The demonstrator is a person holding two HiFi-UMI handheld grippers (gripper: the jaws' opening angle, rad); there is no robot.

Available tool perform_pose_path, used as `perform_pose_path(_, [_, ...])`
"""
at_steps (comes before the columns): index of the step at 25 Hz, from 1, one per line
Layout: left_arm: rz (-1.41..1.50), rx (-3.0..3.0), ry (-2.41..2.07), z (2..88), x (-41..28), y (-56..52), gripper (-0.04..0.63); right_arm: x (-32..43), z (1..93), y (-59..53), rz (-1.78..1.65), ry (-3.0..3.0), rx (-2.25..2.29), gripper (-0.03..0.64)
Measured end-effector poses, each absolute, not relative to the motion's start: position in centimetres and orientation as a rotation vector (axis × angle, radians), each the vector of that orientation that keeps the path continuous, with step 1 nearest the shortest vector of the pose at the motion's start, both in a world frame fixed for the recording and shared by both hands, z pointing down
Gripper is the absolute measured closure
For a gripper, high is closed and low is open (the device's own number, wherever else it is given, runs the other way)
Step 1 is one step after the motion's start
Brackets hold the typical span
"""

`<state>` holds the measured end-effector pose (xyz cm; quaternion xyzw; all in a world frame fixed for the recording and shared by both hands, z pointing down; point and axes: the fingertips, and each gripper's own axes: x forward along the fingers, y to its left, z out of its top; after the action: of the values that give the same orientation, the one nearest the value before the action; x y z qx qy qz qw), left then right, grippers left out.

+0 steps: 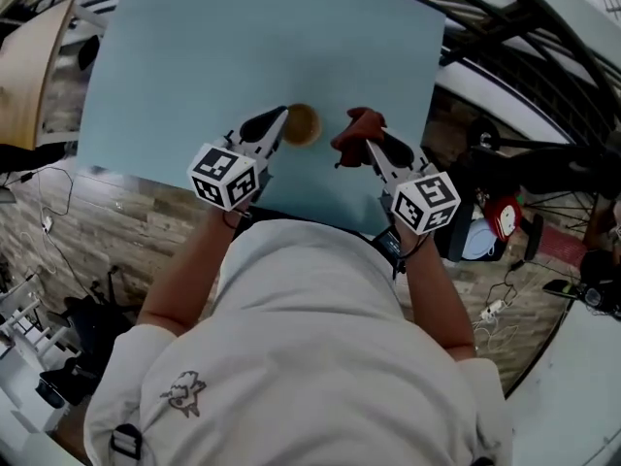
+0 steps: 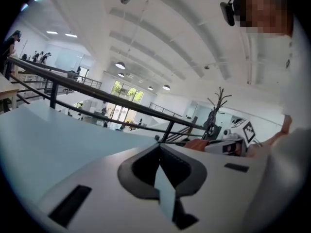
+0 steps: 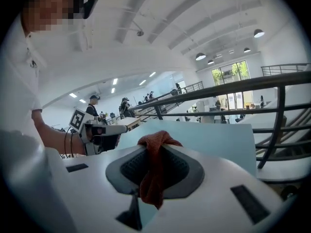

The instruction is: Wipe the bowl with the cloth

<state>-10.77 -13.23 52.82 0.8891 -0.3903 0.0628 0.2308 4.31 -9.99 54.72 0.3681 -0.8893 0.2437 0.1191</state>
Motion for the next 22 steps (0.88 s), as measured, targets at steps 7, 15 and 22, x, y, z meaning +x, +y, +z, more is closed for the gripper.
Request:
perform_pose_path(7, [0.066, 2.572, -1.006, 45.3, -8.3, -9.0, 0.581, 4.7, 49.6, -8.4, 0.638, -2.716, 1.015, 0.543])
perform_pose_path(15, [0.085, 2.577, -0.996, 43.5, -11.0, -6.6, 0.581, 3.4, 47.8, -6.5, 0.573, -2.747, 1.0, 0.543])
perform_pose_path(22, [0.149, 2.646, -0.849, 43.5, -12.4, -1.9, 0.581, 1.6, 47.1, -2.5, 0.538, -2.716, 1.108, 0.543])
